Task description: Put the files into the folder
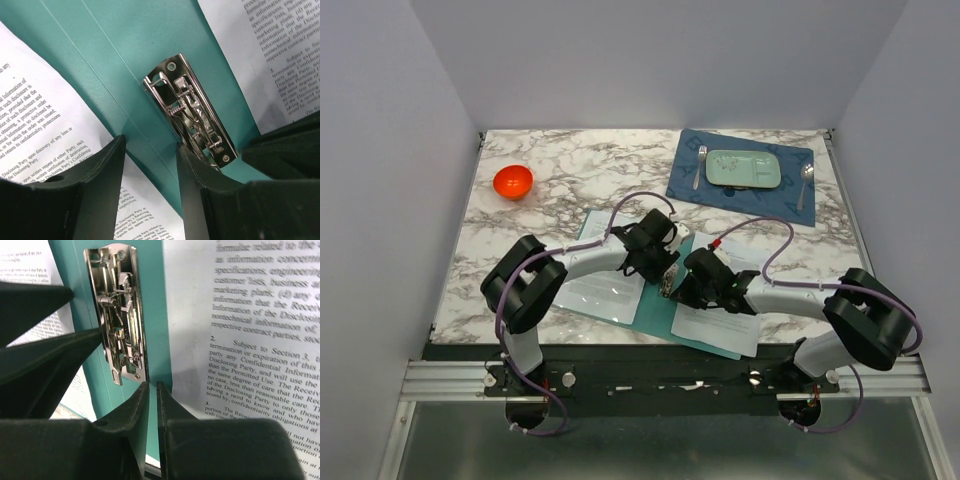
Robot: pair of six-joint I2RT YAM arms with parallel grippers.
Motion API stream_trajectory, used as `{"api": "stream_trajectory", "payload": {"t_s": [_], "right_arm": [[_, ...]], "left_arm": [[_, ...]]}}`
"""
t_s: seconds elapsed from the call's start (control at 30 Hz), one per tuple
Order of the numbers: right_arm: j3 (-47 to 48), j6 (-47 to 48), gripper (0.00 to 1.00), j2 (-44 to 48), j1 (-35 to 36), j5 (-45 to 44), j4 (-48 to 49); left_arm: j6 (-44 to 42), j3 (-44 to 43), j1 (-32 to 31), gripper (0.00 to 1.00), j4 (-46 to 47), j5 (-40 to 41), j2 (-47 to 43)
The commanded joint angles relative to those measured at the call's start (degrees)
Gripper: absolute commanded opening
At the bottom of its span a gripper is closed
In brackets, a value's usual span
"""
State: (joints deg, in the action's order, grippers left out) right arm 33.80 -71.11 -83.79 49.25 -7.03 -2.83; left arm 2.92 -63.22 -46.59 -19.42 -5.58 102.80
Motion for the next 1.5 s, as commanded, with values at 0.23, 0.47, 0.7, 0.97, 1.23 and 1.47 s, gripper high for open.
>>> {"api": "stream_trajectory", "payload": {"t_s": [0.23, 0.47, 0.7, 0.97, 1.23, 1.47], "right_arm": [[-2.5, 1.3, 0.2, 0.8, -1.3, -4.5, -6.6], [-0.8, 1.3, 0.19, 0.6, -1.3, -4.5, -6.6], [2.3, 2.2, 0.17, -0.4, -1.2, -5.0, -6.7], [3.5, 2.1, 0.15, -2.3, -1.3, -4.8, -6.2], [4.4, 2.2, 0.13, -4.1, -1.3, -4.1, -4.8], [5.0, 2.0, 0.12, -5.7, -1.3, -3.6, -3.7]], "left_arm": [[1.3, 1.7, -0.6, 0.76, -6.5, -6.2, -6.6], [3.3, 4.3, -0.3, 0.63, -6.6, -9.5, -11.4], [4.8, 4.8, -0.3, 0.43, -5.5, -10.7, -9.0], [5.3, 4.7, -0.4, 0.4, -3.7, -11.1, -6.1], [5.6, 3.9, -0.3, 0.33, -3.1, -11.0, -5.2], [5.4, 3.9, -0.5, 0.32, -3.0, -11.2, -4.8]]}}
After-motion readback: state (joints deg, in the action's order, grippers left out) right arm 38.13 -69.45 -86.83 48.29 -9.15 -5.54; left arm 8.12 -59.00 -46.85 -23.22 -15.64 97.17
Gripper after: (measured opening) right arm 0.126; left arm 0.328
